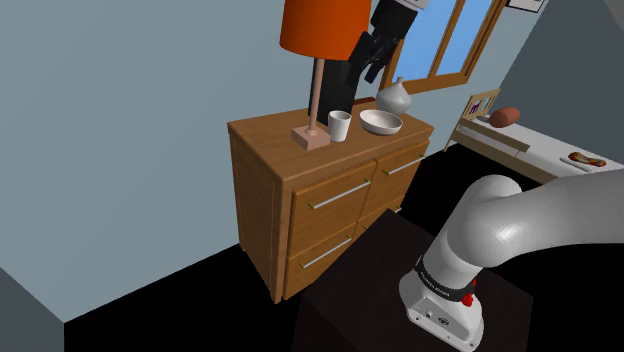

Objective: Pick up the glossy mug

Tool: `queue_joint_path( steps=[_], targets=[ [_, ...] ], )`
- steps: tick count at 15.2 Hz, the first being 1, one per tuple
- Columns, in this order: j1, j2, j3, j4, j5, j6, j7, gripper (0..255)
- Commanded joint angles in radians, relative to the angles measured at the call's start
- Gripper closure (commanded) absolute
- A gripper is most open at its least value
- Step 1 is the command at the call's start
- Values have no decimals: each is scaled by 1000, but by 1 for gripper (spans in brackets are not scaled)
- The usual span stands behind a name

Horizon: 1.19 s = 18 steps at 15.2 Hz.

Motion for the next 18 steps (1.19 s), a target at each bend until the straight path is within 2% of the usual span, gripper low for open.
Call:
queue_joint_path(
  steps=[1,10,18],
  targets=[
    [0,0,0,0,0,0,0,0],
    [-14,158,-136,-67,-80,199,-223,0],
    [-13,381,-258,-32,-109,370,-420,0]
  ],
)
